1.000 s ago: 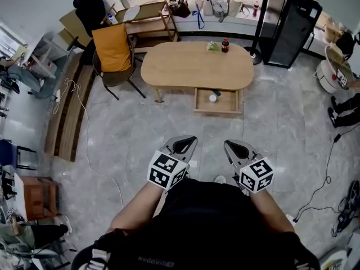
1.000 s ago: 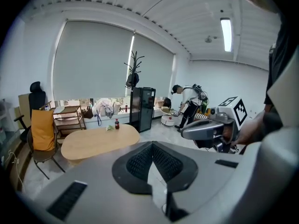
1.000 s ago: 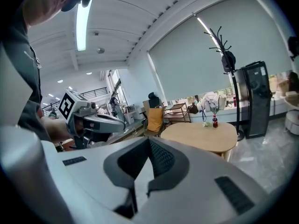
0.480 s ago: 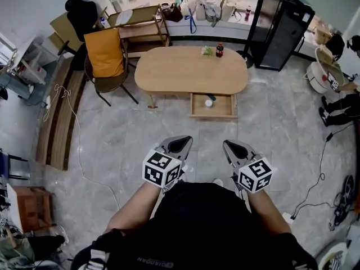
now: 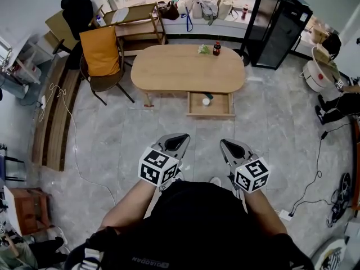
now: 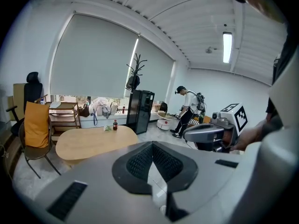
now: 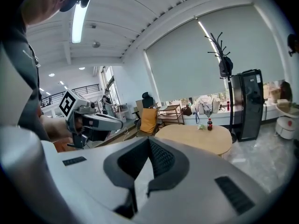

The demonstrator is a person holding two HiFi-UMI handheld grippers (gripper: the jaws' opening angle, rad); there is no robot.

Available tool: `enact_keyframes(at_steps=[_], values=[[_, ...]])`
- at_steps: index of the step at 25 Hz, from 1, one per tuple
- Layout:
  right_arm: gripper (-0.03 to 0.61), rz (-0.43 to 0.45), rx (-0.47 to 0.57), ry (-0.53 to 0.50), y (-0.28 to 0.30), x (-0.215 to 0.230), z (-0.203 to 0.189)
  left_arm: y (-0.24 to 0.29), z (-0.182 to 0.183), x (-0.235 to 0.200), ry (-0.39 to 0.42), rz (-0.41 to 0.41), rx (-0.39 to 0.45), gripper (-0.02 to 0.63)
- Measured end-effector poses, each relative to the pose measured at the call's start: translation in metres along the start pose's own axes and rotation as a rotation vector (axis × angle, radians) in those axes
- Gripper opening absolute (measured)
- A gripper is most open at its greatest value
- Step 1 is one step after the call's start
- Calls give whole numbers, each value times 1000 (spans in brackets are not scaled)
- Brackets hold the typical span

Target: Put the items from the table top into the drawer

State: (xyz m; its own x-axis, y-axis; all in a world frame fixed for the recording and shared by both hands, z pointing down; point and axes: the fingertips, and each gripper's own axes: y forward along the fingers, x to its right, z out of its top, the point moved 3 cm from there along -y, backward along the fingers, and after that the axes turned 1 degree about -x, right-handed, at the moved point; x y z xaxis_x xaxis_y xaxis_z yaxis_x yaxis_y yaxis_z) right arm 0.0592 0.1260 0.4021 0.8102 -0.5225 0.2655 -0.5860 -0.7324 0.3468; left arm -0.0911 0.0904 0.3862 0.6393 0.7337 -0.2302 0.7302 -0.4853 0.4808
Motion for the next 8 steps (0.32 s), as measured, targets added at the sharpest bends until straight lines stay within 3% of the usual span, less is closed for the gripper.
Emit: enact_keyframes(at_steps=[8], values=[[2,-2,-1,-3,5,-5,-2,-1,-2,-4,-2,-4,-2,0]])
